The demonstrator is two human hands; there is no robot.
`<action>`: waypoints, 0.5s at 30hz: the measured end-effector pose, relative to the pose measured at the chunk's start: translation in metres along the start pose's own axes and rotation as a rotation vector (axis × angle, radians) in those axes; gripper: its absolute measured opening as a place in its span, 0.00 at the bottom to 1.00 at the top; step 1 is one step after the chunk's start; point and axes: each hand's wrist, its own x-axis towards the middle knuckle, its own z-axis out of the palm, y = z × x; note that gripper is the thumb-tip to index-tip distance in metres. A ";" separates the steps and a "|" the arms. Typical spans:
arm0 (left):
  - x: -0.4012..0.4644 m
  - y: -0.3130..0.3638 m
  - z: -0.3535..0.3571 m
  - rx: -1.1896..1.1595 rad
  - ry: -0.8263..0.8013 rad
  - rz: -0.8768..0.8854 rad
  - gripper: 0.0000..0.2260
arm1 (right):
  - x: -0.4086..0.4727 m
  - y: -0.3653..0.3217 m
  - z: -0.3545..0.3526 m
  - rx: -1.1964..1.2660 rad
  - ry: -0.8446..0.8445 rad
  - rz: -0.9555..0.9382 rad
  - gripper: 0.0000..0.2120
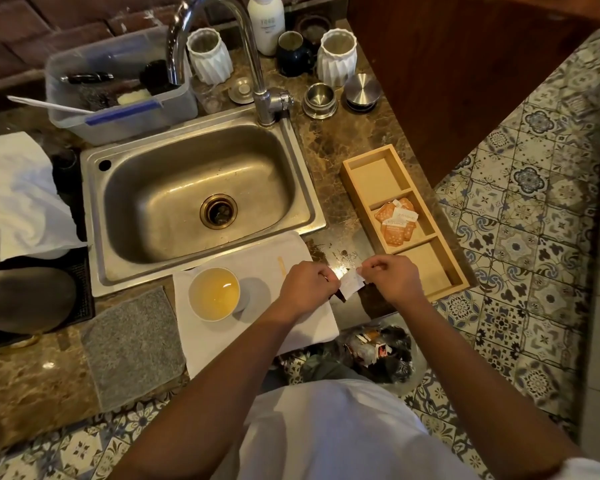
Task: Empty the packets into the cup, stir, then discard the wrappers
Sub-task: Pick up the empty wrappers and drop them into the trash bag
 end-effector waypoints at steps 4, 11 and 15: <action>-0.010 0.007 -0.024 -0.058 -0.008 0.051 0.04 | -0.014 -0.015 -0.010 0.304 -0.121 0.034 0.03; -0.033 0.034 -0.069 -0.169 -0.034 0.133 0.02 | -0.030 -0.037 -0.032 0.470 -0.271 -0.024 0.03; -0.048 0.048 -0.085 -0.306 -0.003 0.160 0.03 | -0.039 -0.049 -0.037 0.575 -0.320 -0.111 0.04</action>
